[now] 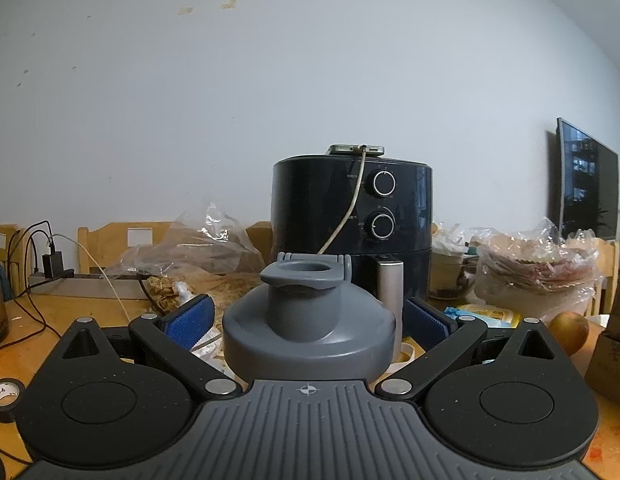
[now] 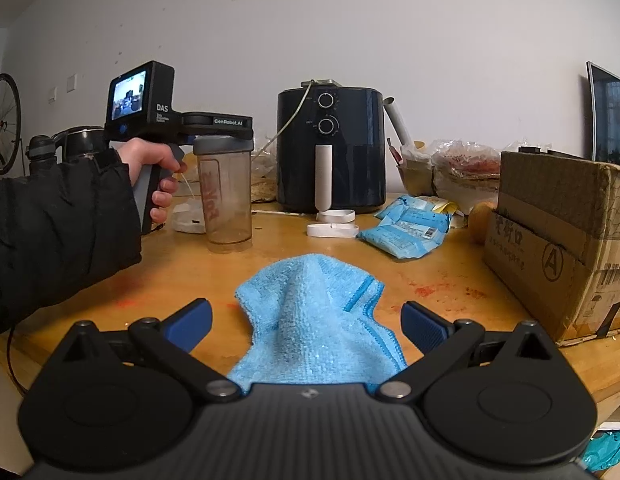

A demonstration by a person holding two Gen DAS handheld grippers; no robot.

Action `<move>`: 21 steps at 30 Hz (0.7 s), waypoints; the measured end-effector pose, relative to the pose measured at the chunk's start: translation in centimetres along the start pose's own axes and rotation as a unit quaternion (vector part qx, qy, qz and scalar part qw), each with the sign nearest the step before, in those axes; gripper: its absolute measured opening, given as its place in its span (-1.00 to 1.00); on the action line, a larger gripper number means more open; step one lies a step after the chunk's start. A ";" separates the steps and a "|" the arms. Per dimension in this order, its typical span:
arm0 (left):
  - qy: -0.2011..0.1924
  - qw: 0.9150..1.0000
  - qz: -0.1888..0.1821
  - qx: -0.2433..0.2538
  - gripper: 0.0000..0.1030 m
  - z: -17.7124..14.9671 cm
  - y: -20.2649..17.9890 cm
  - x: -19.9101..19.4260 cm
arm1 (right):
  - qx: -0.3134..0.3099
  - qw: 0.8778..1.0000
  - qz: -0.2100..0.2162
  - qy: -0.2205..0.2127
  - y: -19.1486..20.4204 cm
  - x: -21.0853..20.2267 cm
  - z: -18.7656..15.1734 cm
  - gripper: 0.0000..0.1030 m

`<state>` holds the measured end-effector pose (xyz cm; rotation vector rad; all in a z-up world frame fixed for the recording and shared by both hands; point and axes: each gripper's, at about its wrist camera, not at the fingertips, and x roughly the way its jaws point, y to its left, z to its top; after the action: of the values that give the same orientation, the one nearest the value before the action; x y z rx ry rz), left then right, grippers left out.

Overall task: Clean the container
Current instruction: 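Close the left gripper on the shaker bottle's grey lid and lift it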

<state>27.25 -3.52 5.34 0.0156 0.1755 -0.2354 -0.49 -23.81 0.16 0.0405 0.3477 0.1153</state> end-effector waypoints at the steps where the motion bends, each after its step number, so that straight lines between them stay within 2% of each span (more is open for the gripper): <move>1: -0.001 1.000 0.000 0.000 1.00 0.0 0.0 0.0 | 0.001 1.000 -0.001 0.000 0.0 0.0 0.0 1.00; 21: 0.012 1.000 -0.014 0.002 1.00 -0.3 0.1 2.1 | 0.008 1.000 -0.003 0.010 -0.2 0.3 -0.3 1.00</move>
<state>29.29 -3.89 4.70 0.0198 0.2001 -0.2635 -0.28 -23.95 -0.25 0.0541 0.3696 0.1079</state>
